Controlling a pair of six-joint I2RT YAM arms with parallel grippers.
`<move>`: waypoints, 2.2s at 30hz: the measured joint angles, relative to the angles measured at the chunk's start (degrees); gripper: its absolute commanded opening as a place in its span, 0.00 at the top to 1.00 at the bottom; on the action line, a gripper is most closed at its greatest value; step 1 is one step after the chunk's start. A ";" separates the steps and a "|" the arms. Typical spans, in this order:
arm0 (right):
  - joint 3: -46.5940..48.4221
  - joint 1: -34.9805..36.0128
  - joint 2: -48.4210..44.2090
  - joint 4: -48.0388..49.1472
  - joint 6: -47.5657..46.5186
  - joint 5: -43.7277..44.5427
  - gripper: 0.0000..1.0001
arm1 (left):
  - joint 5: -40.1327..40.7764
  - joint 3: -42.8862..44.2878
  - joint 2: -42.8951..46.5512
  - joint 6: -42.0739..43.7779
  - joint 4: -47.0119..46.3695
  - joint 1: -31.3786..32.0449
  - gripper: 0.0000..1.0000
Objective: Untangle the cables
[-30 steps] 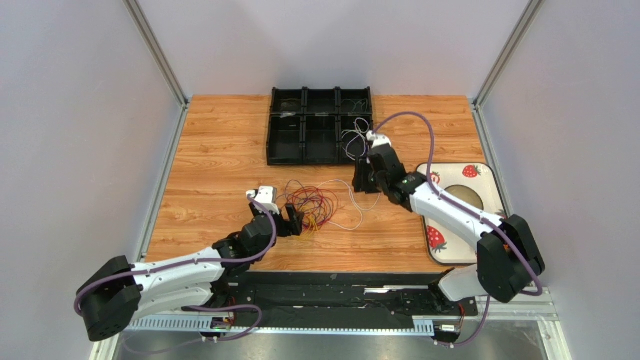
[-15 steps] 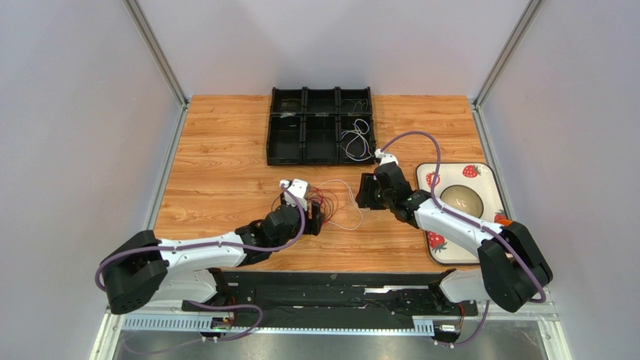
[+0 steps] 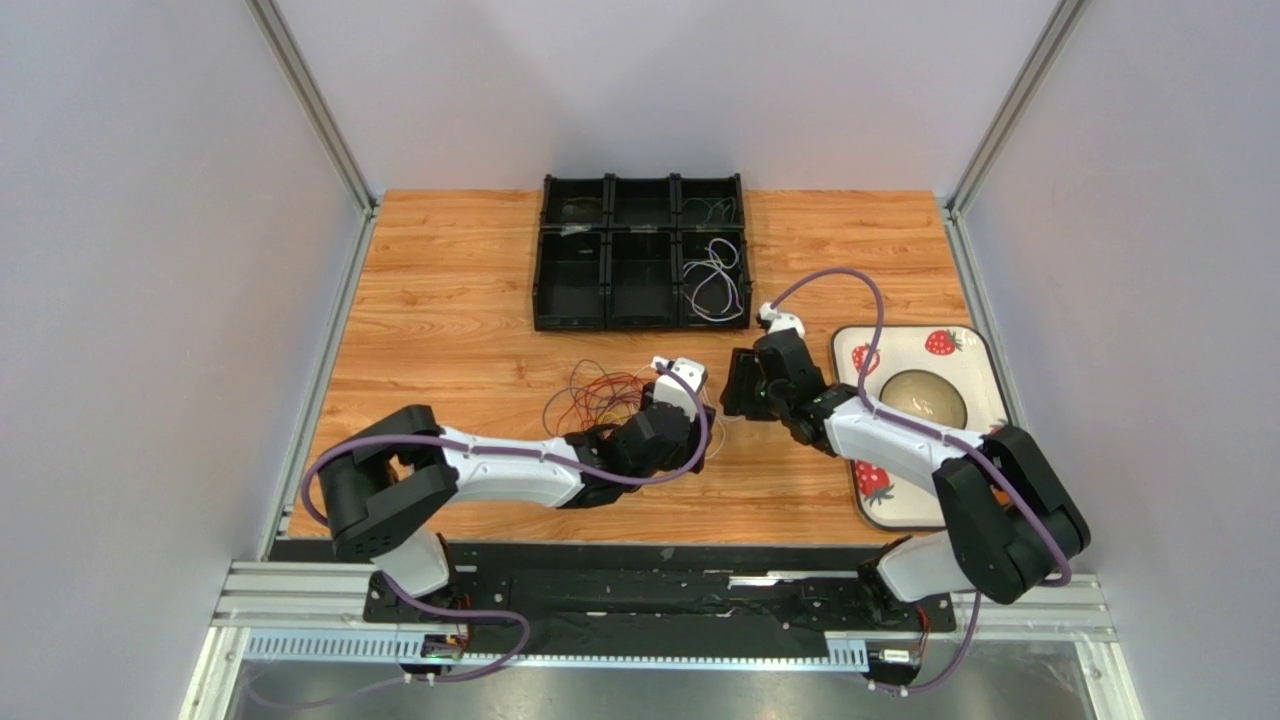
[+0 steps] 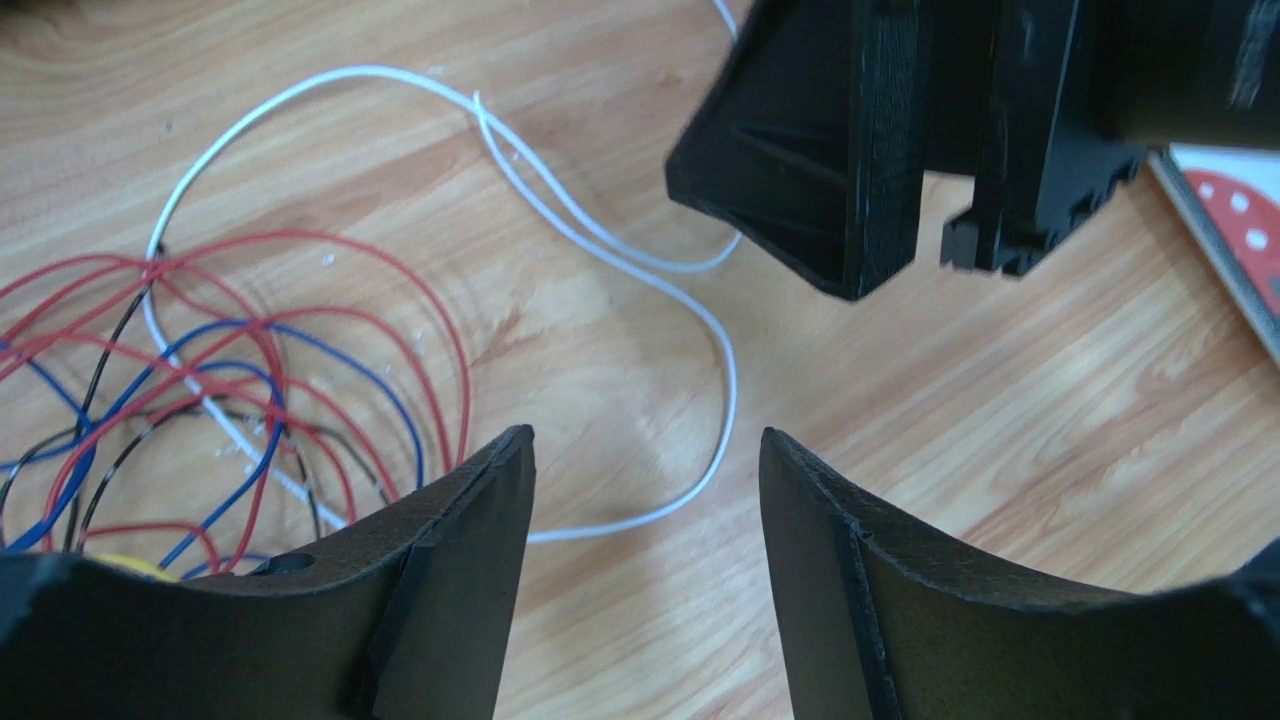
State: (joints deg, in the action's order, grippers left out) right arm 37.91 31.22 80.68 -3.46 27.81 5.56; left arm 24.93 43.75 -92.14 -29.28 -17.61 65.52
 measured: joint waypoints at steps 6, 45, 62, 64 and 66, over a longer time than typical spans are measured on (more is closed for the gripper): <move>-5.27 -2.60 -4.00 1.29 4.61 4.63 0.46 | 2.99 9.05 -5.75 -2.84 4.22 0.00 0.35; -9.88 -5.79 -6.93 4.42 11.39 6.56 0.46 | 9.75 34.99 -20.17 -13.66 32.70 -2.36 0.39; -9.86 -5.81 -6.71 4.39 11.45 6.60 0.46 | 6.86 39.78 -27.26 -15.04 37.97 -4.66 0.39; -9.86 -5.81 -6.71 4.39 11.45 6.60 0.46 | 5.68 39.78 -27.58 -15.17 37.88 -5.75 0.40; -9.86 -5.81 -6.71 4.39 11.45 6.58 0.46 | 4.72 39.78 -27.61 -15.17 37.66 -6.38 0.41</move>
State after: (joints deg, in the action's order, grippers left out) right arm 28.05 25.41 73.97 0.93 39.27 12.14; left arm 29.65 83.53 -119.74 -44.45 20.05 59.13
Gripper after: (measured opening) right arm 0.540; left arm 0.603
